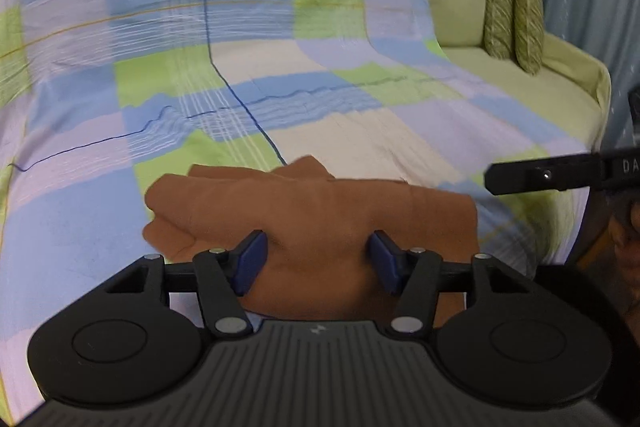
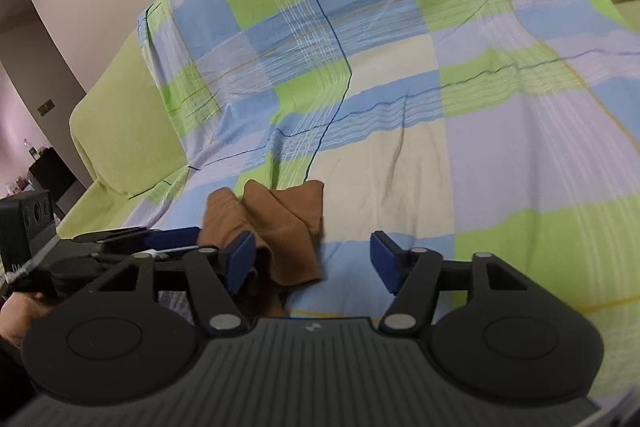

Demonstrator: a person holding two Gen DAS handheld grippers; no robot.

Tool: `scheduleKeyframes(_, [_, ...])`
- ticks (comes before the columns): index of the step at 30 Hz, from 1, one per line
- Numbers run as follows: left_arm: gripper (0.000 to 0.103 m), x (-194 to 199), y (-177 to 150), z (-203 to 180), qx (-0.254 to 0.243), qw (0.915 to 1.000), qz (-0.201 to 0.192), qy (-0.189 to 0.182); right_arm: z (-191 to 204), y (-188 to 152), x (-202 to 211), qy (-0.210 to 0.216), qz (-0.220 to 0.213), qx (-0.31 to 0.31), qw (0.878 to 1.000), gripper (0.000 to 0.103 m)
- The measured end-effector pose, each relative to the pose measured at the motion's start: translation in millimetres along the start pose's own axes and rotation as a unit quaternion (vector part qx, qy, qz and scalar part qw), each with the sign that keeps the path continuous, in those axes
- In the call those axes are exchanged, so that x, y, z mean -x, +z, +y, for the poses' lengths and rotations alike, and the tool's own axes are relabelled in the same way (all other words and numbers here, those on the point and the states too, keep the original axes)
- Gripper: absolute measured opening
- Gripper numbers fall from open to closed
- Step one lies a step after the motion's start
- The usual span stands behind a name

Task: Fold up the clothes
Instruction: 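Lower the brown cloth onto the plaid sheet with the right gripper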

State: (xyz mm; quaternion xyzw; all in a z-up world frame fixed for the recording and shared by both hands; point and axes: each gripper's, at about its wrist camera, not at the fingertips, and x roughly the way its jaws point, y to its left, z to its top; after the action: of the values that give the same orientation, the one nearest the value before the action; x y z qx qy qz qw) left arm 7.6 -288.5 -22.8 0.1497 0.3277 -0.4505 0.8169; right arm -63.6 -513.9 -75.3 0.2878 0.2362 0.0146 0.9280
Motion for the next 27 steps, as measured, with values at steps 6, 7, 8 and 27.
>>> scheduleKeyframes(6, [0.081,7.4,4.0,-23.7,-0.04,0.9991,-0.014,-0.009,-9.9,-7.7,-10.4,-0.002,0.008,-0.012,1.0,0.069])
scheduleKeyframes(7, [0.07,1.4,3.6,-26.7,-0.048,0.9988,-0.006,-0.013,-10.8,-9.7,-11.5,-0.002,0.008,-0.016,1.0,0.069])
scheduleKeyframes(8, [0.051,-3.4,2.7,-29.4,-0.056,0.9983,0.0,-0.015,-10.7,-10.9,-12.6,0.0,0.009,-0.018,1.0,0.069])
scheduleKeyframes(27, [0.017,84.8,-71.4,6.1,0.009,0.9992,0.004,0.04,59.8,-14.9,-60.5,0.098,0.039,0.033,0.994,0.069])
